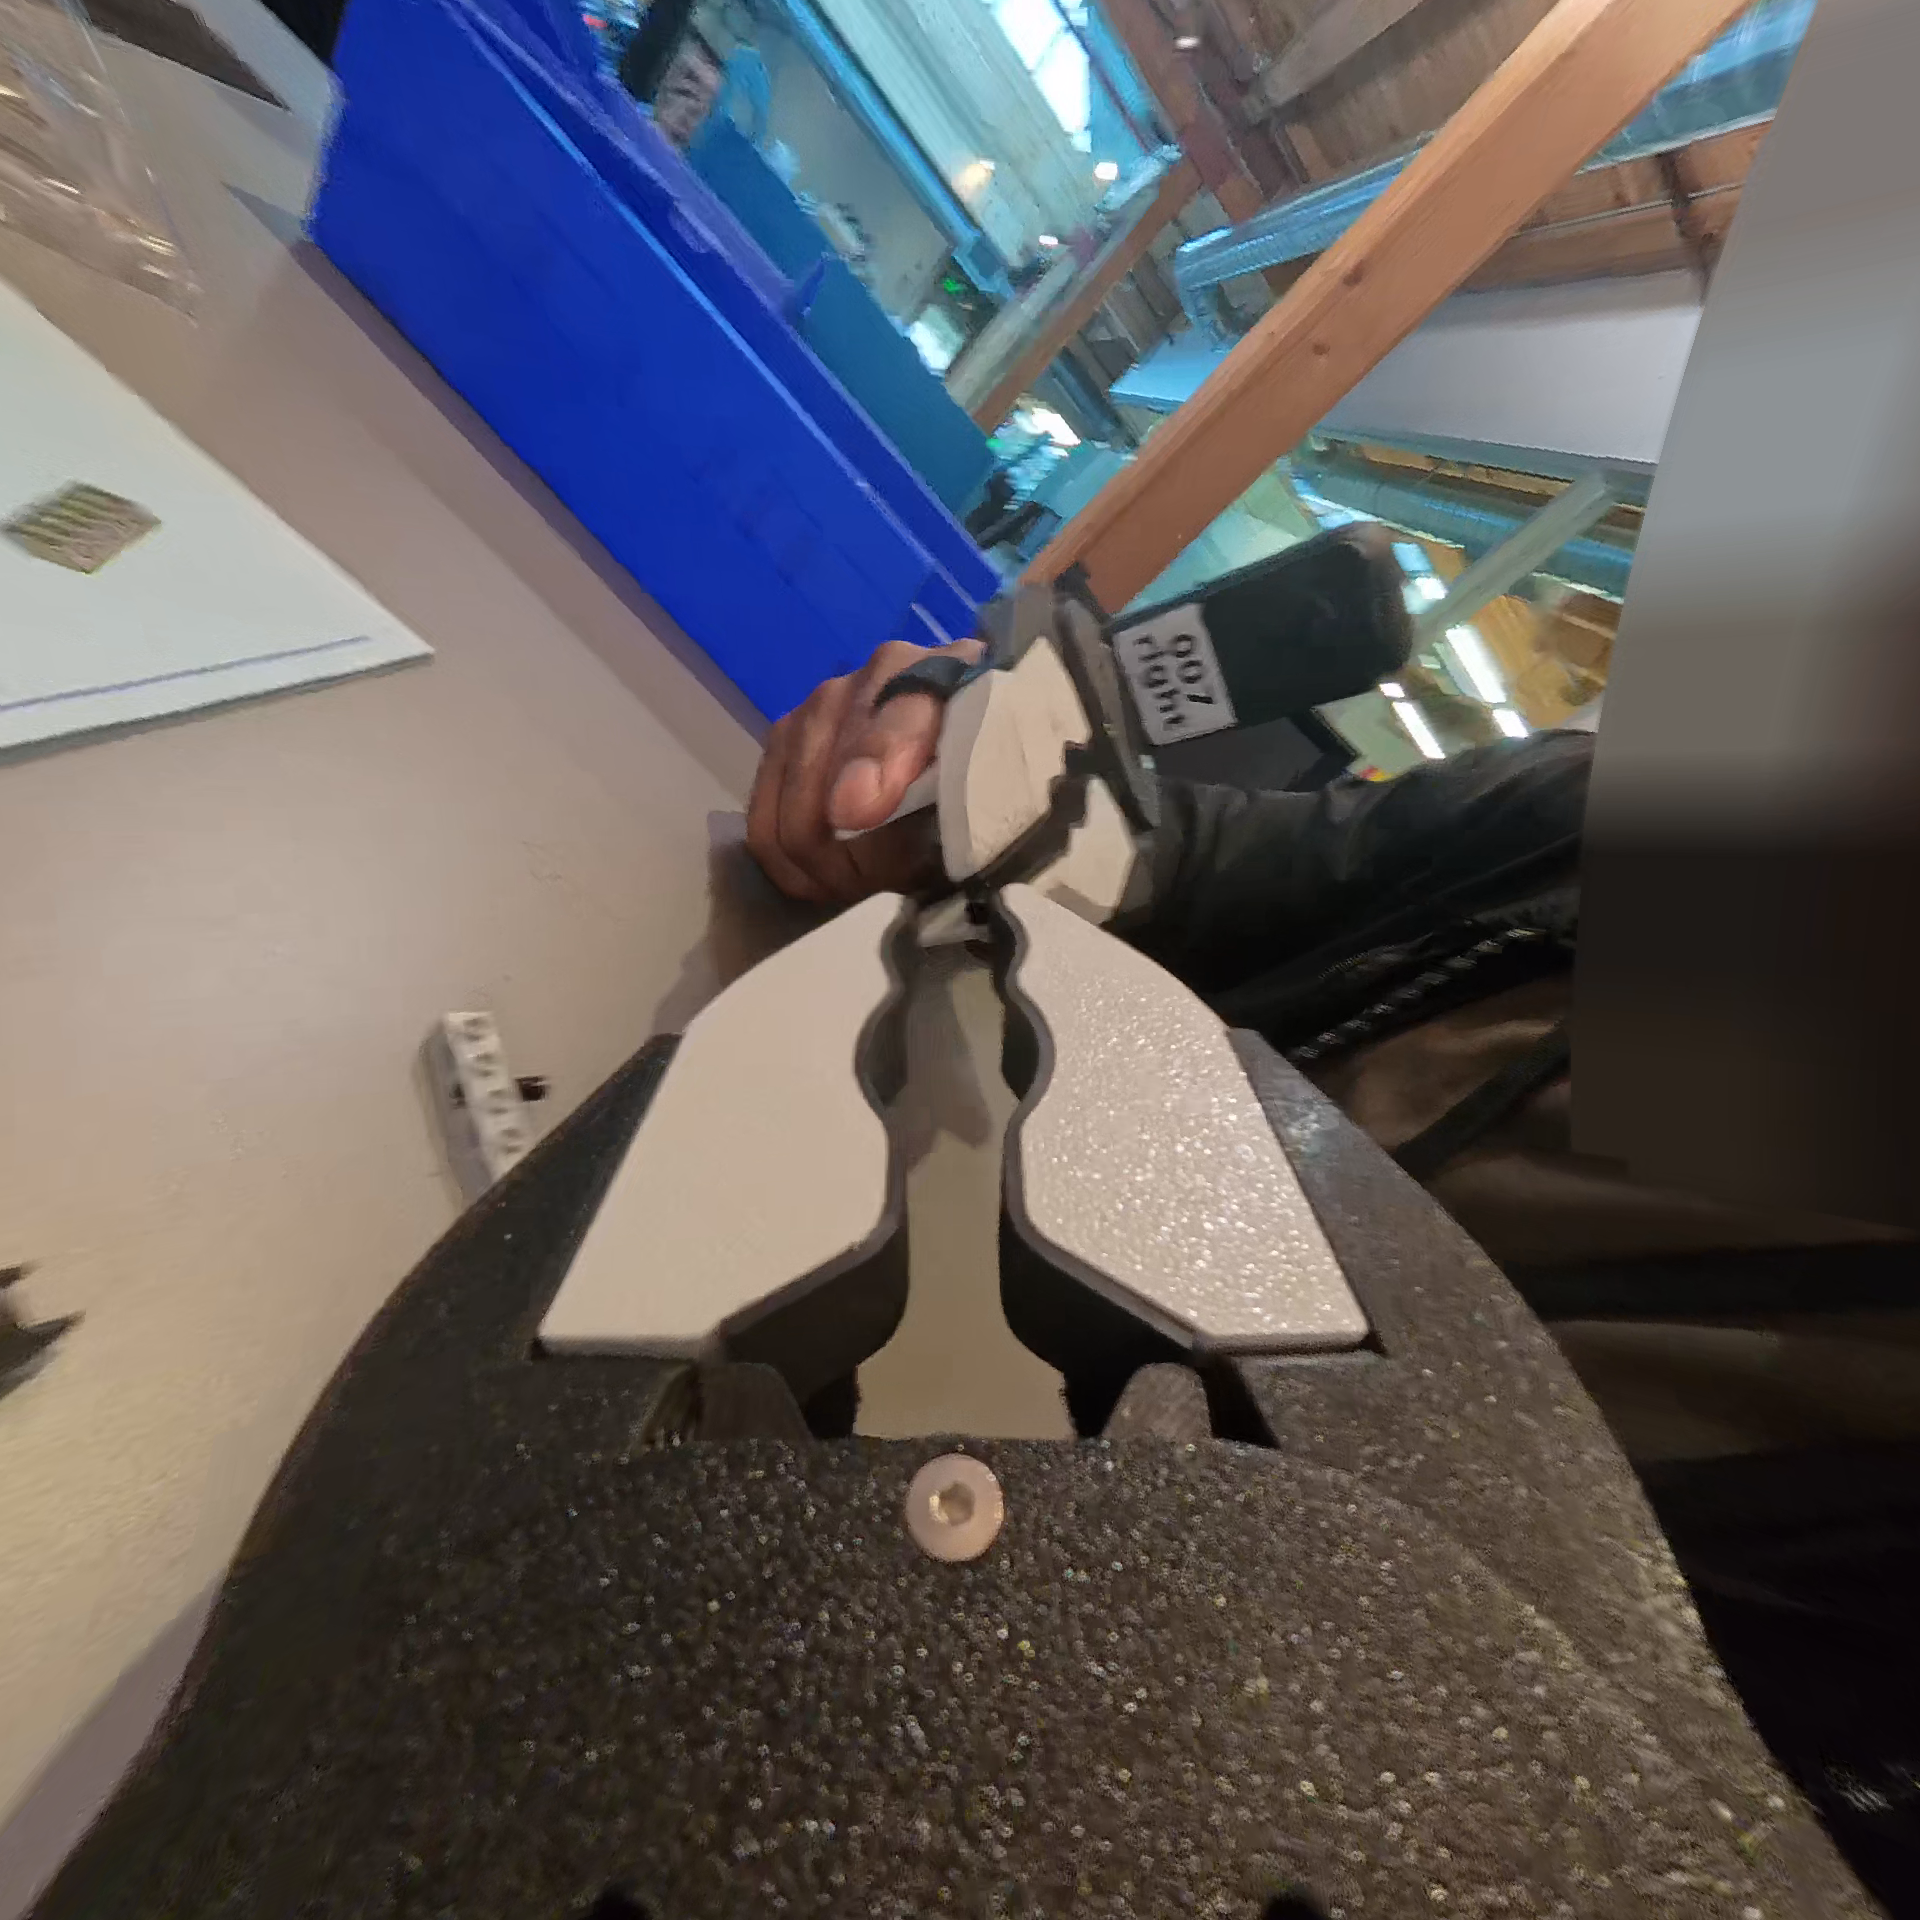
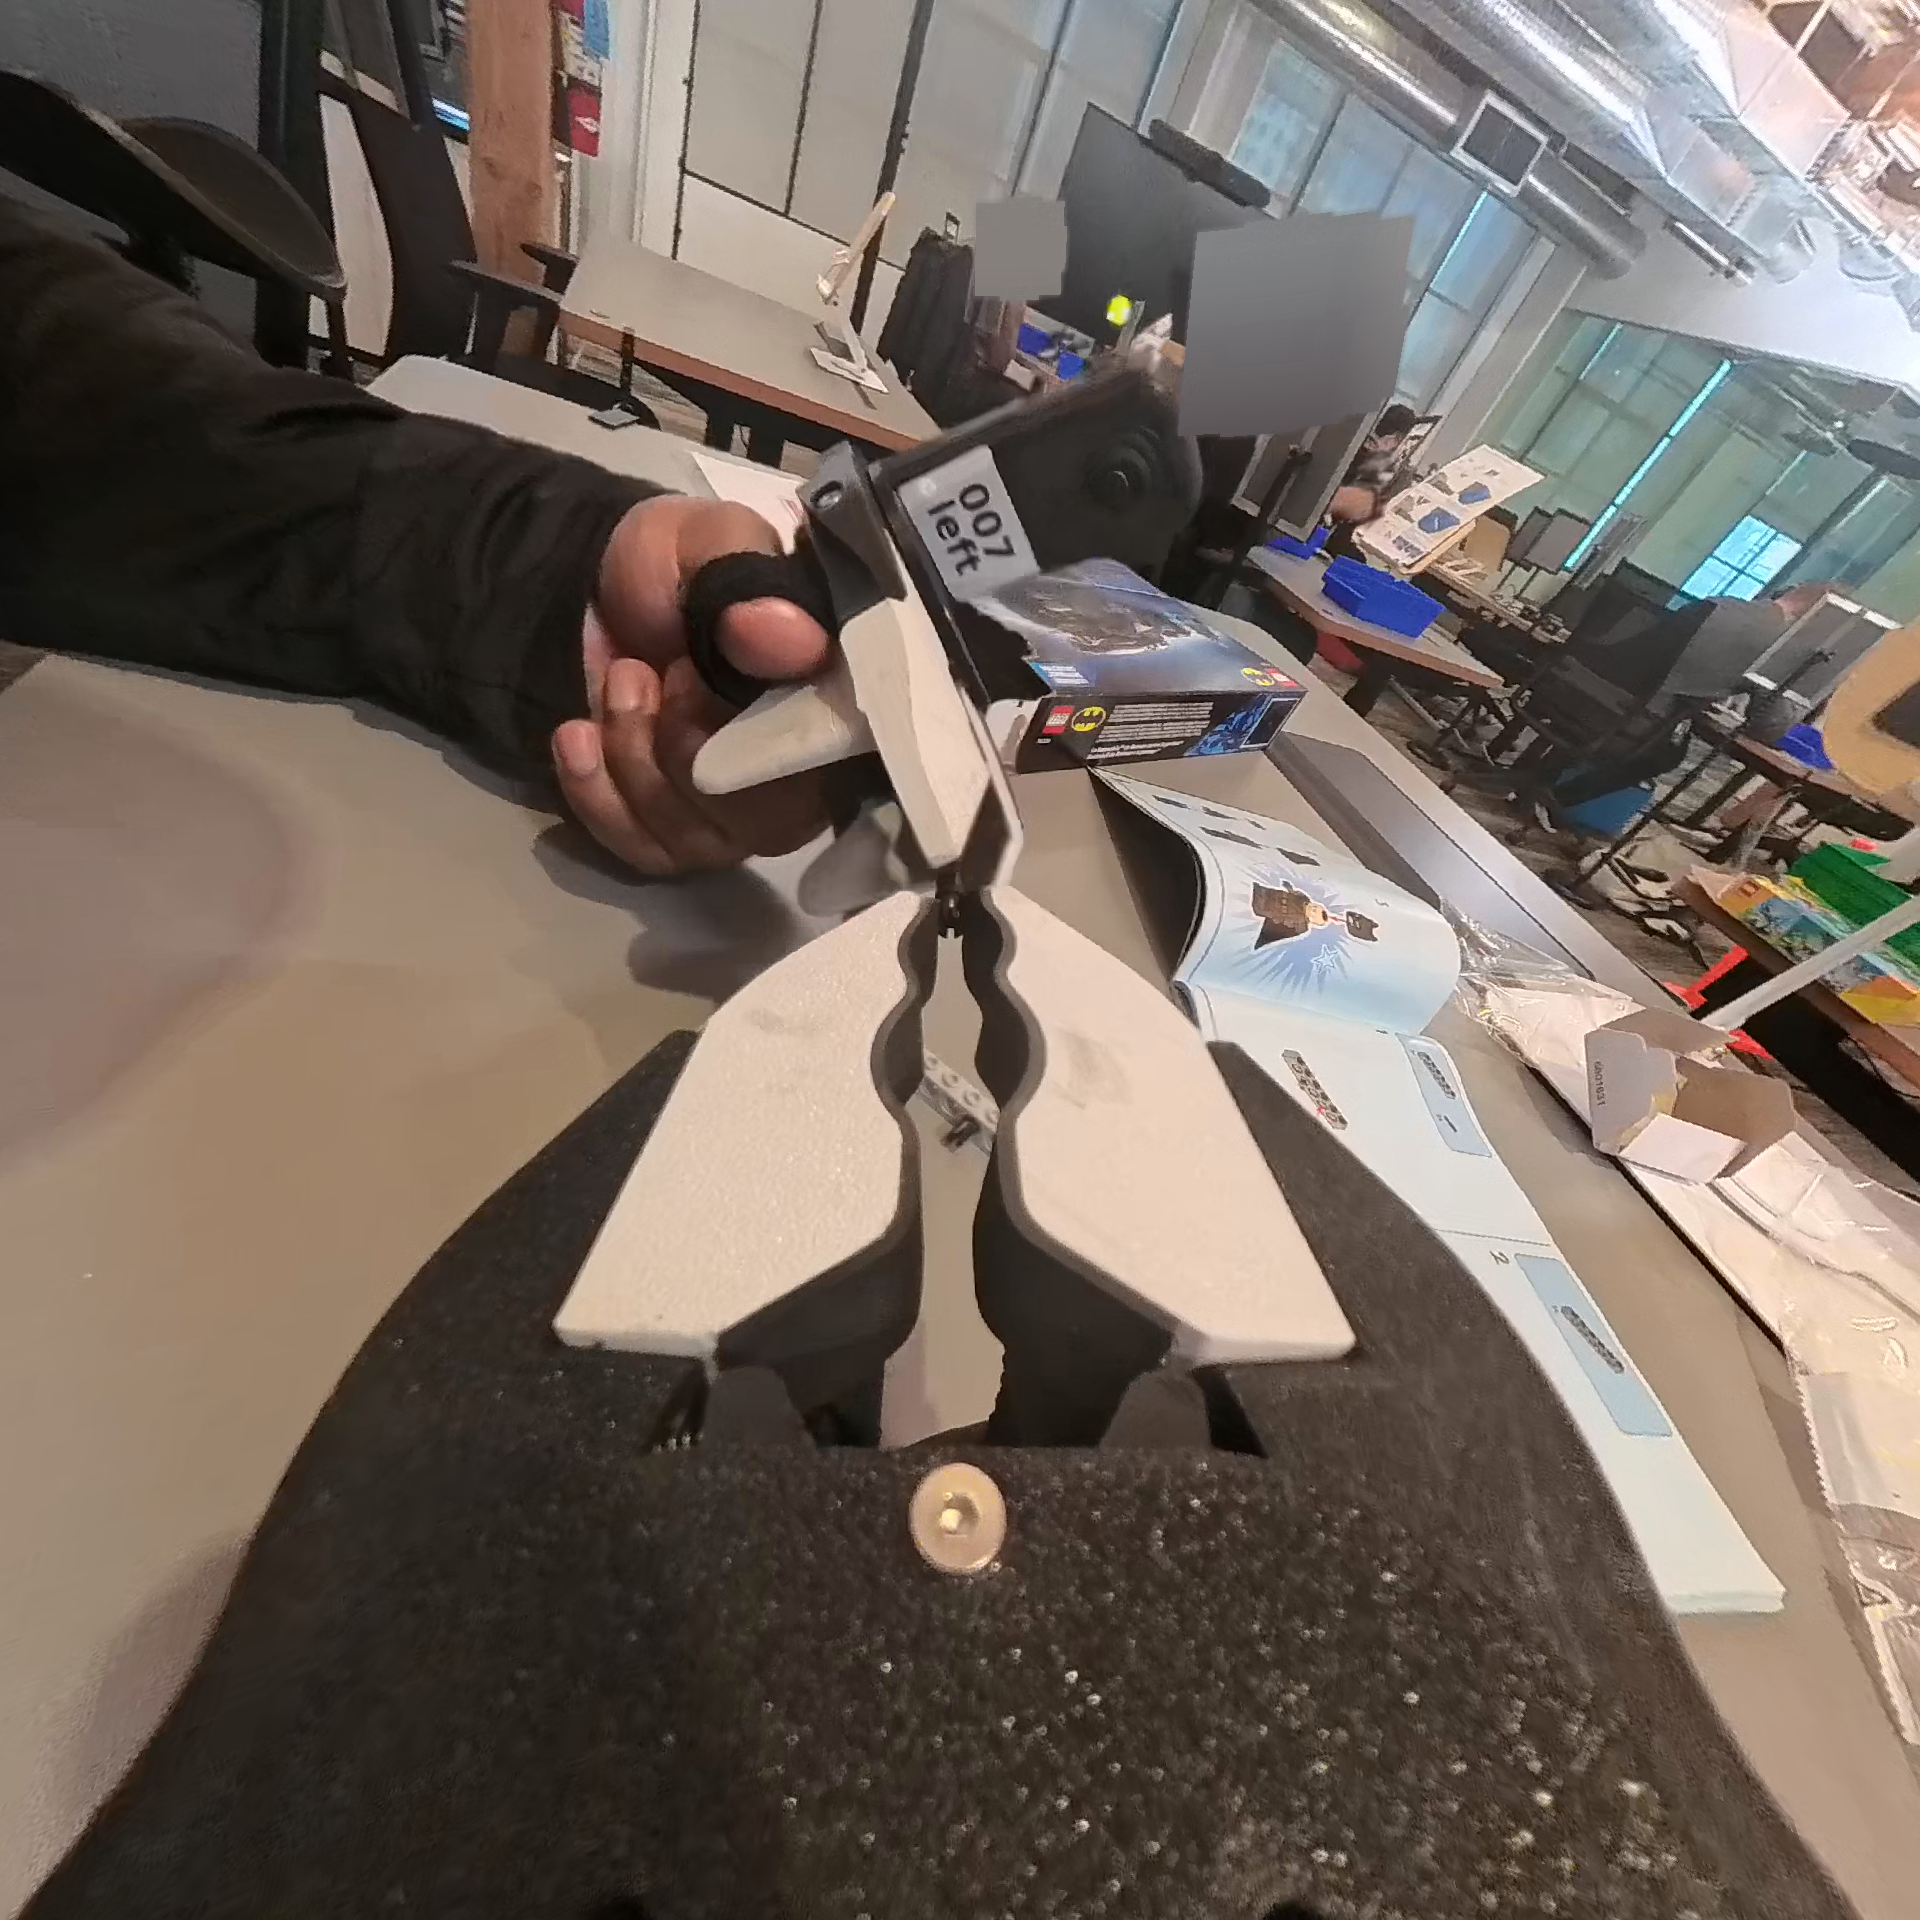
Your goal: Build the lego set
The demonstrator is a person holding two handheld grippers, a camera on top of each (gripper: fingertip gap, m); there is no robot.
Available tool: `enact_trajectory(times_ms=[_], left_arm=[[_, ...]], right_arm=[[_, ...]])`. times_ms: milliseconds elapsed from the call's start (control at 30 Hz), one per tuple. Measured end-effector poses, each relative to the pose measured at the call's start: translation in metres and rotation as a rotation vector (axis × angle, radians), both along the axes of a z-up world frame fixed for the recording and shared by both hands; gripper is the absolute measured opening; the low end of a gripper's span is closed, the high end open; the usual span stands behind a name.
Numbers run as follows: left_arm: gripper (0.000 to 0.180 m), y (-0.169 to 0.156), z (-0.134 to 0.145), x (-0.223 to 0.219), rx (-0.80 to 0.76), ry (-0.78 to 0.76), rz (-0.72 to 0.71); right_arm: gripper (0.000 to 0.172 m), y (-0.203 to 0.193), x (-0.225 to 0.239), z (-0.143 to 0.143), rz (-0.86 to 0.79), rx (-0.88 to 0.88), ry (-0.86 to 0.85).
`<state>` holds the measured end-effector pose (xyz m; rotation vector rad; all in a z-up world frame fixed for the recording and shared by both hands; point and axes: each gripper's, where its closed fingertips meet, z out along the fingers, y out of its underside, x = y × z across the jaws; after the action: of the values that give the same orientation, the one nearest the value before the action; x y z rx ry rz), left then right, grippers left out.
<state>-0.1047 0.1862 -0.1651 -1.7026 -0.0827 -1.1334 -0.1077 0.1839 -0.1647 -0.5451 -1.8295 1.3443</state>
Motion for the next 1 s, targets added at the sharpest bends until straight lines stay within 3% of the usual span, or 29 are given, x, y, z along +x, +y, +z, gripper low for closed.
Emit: enact_trajectory(times_ms=[200,300,400,667,1000], left_arm=[[0.038,0.002,-0.040,-0.037,-0.196,0.442,0.204],[0.039,-0.008,-0.063,-0.047,-0.329,0.709,0.210],[0.038,-0.013,-0.073,-0.042,-0.365,0.849,0.167],[0.026,-0.013,-0.095,-0.042,-0.421,1.011,0.141],[0.008,-0.009,-0.095,-0.042,-0.400,1.016,0.165]], right_arm=[[0.005,0.013,-0.009,-0.003,-0.088,0.009,-0.021],[0.005,0.018,-0.013,-0.006,-0.126,0.023,-0.043],[0.005,0.020,-0.016,-0.009,-0.150,0.033,-0.062],[0.005,0.018,-0.017,-0.017,-0.167,0.103,-0.071],[0.005,0.015,-0.016,-0.023,-0.161,0.149,-0.077]])
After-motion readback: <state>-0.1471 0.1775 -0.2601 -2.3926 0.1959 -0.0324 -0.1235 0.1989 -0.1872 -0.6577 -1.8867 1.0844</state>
